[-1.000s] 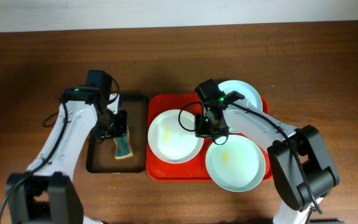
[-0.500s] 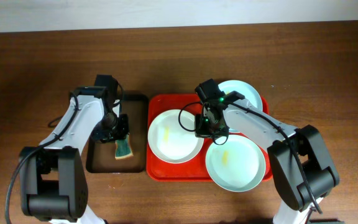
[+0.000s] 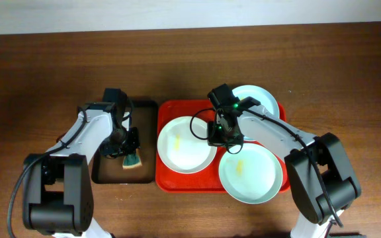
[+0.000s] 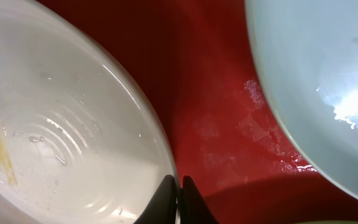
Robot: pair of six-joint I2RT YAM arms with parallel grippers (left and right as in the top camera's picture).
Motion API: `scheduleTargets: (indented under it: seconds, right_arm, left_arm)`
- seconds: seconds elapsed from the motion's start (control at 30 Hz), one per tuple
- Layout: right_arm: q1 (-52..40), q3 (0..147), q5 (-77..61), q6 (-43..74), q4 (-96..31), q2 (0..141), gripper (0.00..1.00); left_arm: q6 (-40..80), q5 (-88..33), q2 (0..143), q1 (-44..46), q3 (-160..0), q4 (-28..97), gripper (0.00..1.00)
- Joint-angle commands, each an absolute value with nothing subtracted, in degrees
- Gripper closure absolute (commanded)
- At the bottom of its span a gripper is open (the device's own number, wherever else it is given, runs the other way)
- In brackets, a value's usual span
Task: Clean dirty plates on tray and stack at the side
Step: 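Grasp the green-and-yellow sponge with the left gripper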
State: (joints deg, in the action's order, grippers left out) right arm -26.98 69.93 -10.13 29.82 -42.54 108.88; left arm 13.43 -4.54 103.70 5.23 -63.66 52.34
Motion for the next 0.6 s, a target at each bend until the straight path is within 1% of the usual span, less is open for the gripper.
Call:
scheduleTargets:
  seconds: [0.0,0.03,0.07,0.1,0.23,0.3,0.57]
  right_arm:
    - [-27.38,69.36,-10.79,30.52,-42.48,109.47,0.94]
    - [-27.38,69.36,-10.92,30.52,-42.57,109.47,0.95]
    - [-27.38,69.36,-10.94,30.52,-42.59,109.47,0.94]
    - [-27.38,69.36,-10.94,30.52,-42.61,109.47,0.94]
    - [-27.38,69.36,-11.38,30.5,-43.03,109.47,0.94]
    - [-27.38,69.36,-12.27,30.52,-43.16,109.47,0.96]
    - [-27.38,69.36,-13.02,30.52,-43.22,109.47,0.96]
  left_arm:
    - [11.9,-6.2,104.2,5.28,-61.71,51.0,0.79]
    - [11.88,-6.2,104.2,5.26,-60.86,50.24,0.82]
    - [11.9,-6.2,104.18,5.26,-59.81,49.06,0.88]
    - [11.88,-6.22,104.18,5.26,-58.15,47.29,1.0]
    - [9.21,-6.68,103.96,5.21,-58.17,46.63,1.0]
    - [9.1,-6.61,102.85,5.21,-60.47,48.97,1.0]
    - [8.21,-6.66,89.32,5.21,-63.18,50.28,1.0]
